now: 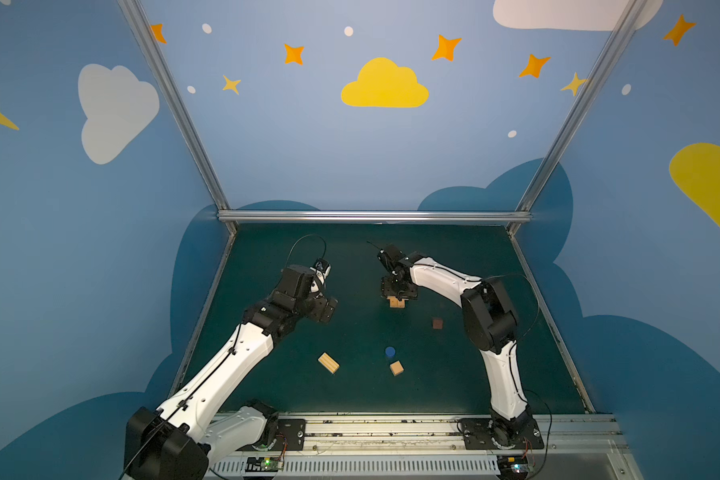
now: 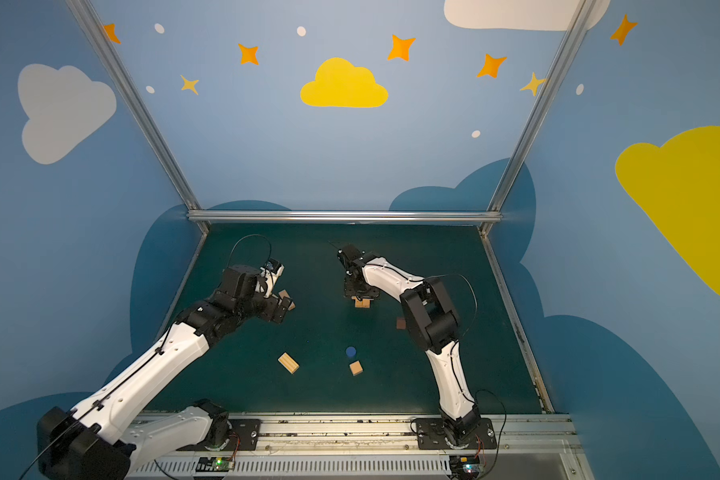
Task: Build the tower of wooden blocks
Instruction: 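Lower the printed block across the paired blocks with the right gripper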
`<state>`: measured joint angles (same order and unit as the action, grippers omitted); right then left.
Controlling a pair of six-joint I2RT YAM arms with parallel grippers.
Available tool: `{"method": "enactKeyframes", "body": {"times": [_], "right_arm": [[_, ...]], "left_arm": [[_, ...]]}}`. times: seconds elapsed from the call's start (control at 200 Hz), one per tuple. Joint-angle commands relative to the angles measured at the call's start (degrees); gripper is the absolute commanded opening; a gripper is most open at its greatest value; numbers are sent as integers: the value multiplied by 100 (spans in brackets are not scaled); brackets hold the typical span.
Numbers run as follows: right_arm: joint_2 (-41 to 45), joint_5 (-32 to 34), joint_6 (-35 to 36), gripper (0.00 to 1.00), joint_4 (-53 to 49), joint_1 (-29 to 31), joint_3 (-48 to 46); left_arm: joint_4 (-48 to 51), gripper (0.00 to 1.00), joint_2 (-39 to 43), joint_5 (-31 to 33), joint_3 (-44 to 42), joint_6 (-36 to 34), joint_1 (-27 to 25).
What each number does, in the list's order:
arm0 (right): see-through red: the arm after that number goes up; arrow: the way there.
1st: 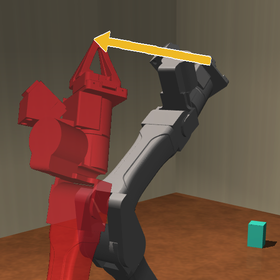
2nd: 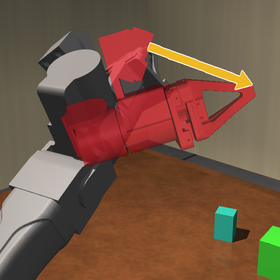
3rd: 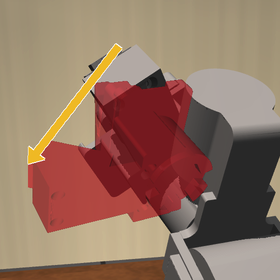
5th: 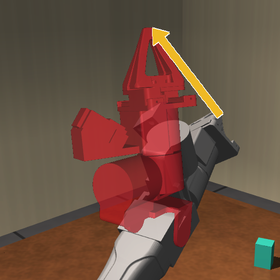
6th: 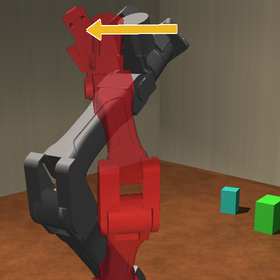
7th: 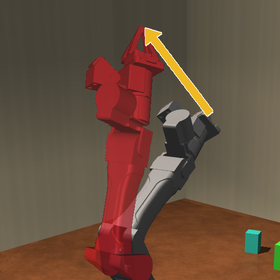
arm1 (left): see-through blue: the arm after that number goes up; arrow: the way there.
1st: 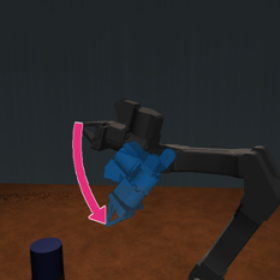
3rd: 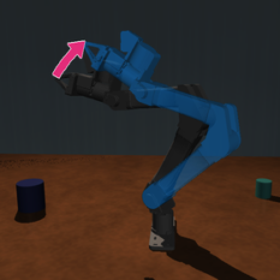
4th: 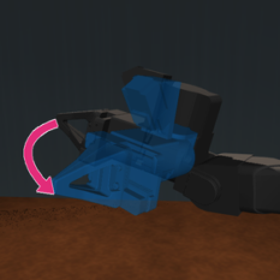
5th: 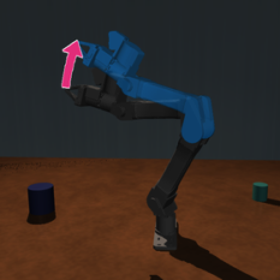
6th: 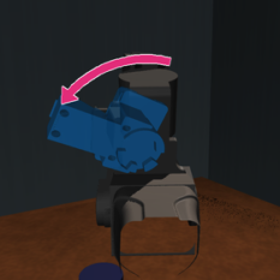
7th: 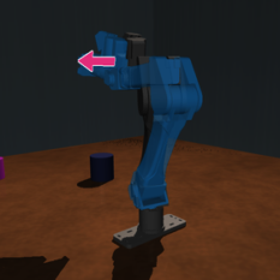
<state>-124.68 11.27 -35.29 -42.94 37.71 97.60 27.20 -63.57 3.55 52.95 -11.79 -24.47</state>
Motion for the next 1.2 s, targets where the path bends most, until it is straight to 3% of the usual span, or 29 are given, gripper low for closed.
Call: {"method": "enactKeyframes", "body": {"times": [0.0,1.197], "right_arm": [[246,-20,40,79,-140,16,-31],[349,-19,62,80,-153,96,-61]], "left_arm": [[0,100,55,49,-25,-42,21],[-4,100,91,58,-26,-42,21]]}}
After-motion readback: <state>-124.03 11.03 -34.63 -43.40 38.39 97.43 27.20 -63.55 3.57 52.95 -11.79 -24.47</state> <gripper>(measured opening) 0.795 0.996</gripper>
